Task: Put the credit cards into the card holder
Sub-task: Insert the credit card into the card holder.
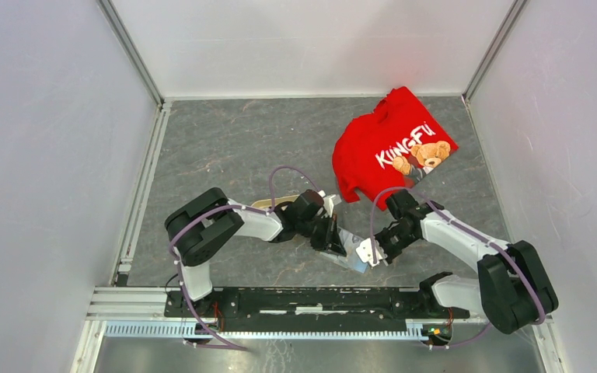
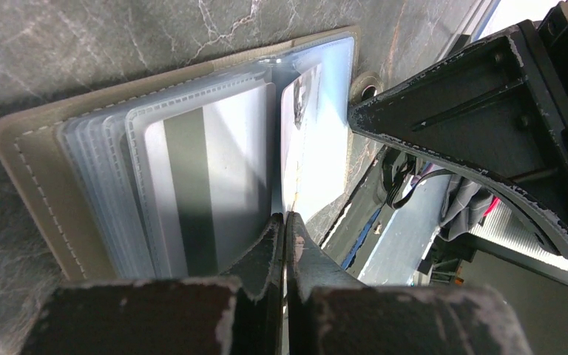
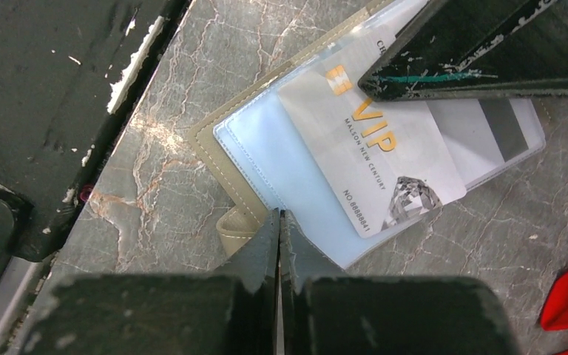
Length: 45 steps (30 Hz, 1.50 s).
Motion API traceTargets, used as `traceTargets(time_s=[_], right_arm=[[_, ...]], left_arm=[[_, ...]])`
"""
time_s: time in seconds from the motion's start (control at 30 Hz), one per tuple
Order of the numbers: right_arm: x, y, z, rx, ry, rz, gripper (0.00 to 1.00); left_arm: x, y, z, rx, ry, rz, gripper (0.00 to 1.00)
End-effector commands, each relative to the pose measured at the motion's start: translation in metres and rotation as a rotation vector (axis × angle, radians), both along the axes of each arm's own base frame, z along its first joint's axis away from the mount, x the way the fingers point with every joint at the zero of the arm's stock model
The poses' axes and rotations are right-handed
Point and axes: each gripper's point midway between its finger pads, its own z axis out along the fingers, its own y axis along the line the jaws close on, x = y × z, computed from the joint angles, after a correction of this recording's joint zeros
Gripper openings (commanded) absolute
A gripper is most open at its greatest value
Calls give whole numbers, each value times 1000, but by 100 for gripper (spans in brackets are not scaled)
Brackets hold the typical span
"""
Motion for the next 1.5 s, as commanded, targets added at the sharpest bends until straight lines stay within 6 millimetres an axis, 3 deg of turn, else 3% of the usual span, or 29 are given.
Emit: traceTargets(time_s=[0.0,0.43,0.7,0.93,1.23,1.47], right_arm=[[-5,-12,-13,-64,-35,101,0],[3,-11,-19,-97,-46,58,0],[3,-11,-20,-105,-38,50,0],[4,-11,-20,-106,-36,46,0],[2,-10,-19,-102,-26,46,0],[2,-9,-19,-96,-20,46,0]], left_arm=[[-7,4,-20,67,43,4,4],[-16,-6,-21,74,52,-23,10],[-2,-1,-4,106,-37,11,34],[5,1,8,111,-92,16,44],[5,-10,12,86,-93,-12,47],[-8,-28,14,49,-72,-71,44]])
